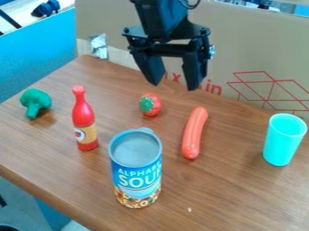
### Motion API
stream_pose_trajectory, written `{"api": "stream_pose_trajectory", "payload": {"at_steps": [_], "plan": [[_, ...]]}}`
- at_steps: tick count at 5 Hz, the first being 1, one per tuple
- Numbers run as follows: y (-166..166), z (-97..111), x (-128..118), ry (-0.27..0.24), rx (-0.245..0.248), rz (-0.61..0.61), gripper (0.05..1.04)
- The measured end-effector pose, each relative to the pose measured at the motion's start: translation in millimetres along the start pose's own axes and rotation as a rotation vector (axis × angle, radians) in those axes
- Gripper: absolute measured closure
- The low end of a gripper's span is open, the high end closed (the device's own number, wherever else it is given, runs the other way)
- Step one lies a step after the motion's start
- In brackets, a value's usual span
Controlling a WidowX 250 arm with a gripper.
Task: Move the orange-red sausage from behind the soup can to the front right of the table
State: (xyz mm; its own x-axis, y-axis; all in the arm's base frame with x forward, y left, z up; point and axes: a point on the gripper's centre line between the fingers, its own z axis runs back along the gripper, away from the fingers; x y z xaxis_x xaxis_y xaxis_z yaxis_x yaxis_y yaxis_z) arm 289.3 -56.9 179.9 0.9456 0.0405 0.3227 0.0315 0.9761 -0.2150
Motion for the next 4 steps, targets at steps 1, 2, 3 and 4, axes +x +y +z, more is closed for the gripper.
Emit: {"api": "stream_pose_trajectory", "payload": {"at_steps": [1,2,3,4], "plan": [[3,-30,20,-0.057,0.076,0.102,0.082],[8,-61,30,-0.033,0.111,0.161,0.082],[17,-85,34,0.006,0.128,0.173,0.082],[11,-106,41,0.040,0.127,0.210,0.082]]}}
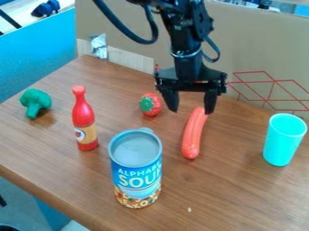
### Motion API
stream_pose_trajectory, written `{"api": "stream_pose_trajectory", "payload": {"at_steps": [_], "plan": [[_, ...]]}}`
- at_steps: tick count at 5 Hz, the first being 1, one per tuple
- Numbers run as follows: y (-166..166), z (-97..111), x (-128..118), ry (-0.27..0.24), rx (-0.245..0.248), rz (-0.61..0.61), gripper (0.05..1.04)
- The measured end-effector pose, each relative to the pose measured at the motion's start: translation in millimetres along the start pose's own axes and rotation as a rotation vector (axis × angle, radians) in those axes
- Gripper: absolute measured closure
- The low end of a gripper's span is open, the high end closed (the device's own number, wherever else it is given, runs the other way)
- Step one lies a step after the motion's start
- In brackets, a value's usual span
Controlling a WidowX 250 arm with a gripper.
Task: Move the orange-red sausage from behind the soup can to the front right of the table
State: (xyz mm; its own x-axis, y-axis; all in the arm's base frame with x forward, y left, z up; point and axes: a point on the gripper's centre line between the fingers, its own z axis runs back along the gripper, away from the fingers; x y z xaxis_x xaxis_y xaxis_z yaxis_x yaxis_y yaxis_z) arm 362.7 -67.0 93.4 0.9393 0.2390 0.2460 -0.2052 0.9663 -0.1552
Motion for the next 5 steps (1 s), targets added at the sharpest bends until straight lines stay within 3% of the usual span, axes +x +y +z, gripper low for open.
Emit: {"api": "stream_pose_trajectory", "payload": {"at_steps": [2,5], "plan": [[-4,-15,-1,0.012,0.032,0.106,0.082],[-4,-43,-15,0.063,0.103,0.122,0.082]]}}
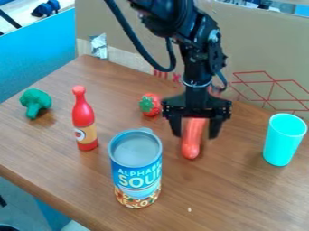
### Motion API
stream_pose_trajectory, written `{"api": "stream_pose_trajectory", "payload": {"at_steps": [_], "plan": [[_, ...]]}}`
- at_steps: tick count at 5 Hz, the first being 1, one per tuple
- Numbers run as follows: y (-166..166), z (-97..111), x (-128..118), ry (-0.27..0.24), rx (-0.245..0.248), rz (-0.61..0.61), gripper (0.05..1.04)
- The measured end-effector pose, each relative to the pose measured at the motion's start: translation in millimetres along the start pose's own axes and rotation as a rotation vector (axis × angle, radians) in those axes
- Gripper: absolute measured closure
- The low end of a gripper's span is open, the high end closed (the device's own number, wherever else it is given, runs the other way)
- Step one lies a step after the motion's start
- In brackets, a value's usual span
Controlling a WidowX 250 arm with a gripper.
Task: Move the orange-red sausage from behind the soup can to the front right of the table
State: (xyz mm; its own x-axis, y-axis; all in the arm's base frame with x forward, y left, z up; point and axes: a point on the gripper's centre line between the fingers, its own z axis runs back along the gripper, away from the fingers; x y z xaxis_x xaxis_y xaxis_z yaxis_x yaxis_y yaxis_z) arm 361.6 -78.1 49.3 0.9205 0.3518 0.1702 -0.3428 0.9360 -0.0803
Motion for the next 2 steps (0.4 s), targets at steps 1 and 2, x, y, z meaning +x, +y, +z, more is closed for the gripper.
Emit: {"api": "stream_pose_trajectory", "payload": {"at_steps": [1,2], "plan": [[8.5,-3.2,0.5,0.005,0.020,0.006,0.118],[11.1,-3.8,0.6,0.009,0.024,0.012,0.405]]}}
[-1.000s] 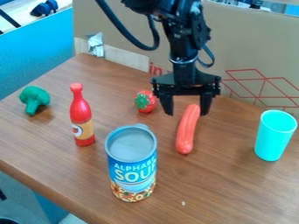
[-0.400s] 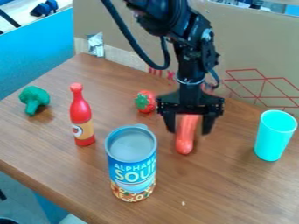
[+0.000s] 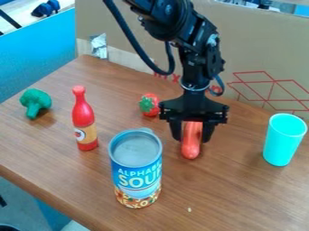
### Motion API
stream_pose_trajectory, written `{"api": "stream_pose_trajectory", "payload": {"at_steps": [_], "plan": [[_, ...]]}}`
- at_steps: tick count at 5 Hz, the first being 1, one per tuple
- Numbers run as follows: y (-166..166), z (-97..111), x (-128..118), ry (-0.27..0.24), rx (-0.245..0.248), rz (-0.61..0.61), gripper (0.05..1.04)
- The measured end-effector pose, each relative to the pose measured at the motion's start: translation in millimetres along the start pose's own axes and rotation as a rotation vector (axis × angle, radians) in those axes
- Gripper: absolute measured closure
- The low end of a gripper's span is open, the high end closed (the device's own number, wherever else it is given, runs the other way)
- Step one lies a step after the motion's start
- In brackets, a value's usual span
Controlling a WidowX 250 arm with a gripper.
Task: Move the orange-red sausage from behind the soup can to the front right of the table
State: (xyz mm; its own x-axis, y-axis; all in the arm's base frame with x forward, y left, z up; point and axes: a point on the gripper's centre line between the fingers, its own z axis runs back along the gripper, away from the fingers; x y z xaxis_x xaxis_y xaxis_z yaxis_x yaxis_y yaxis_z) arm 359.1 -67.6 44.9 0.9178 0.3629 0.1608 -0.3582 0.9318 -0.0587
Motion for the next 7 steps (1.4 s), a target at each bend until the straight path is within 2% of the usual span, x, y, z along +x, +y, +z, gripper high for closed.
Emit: {"api": "stream_pose_trajectory", "payload": {"at_steps": [1,2,3,4,5,6,7], "plan": [[3,0,-8,0.016,-0.007,0.005,0.549],[4,14,-12,-0.005,-0.034,0.006,0.549],[7,36,-15,-0.016,-0.083,-0.010,0.549],[1,83,-23,-0.092,-0.146,-0.115,0.549],[-5,97,-50,-0.080,-0.190,-0.142,0.549],[-13,78,-94,0.015,-0.190,-0.195,0.549],[-23,66,-120,0.064,-0.176,-0.242,0.549]]}}
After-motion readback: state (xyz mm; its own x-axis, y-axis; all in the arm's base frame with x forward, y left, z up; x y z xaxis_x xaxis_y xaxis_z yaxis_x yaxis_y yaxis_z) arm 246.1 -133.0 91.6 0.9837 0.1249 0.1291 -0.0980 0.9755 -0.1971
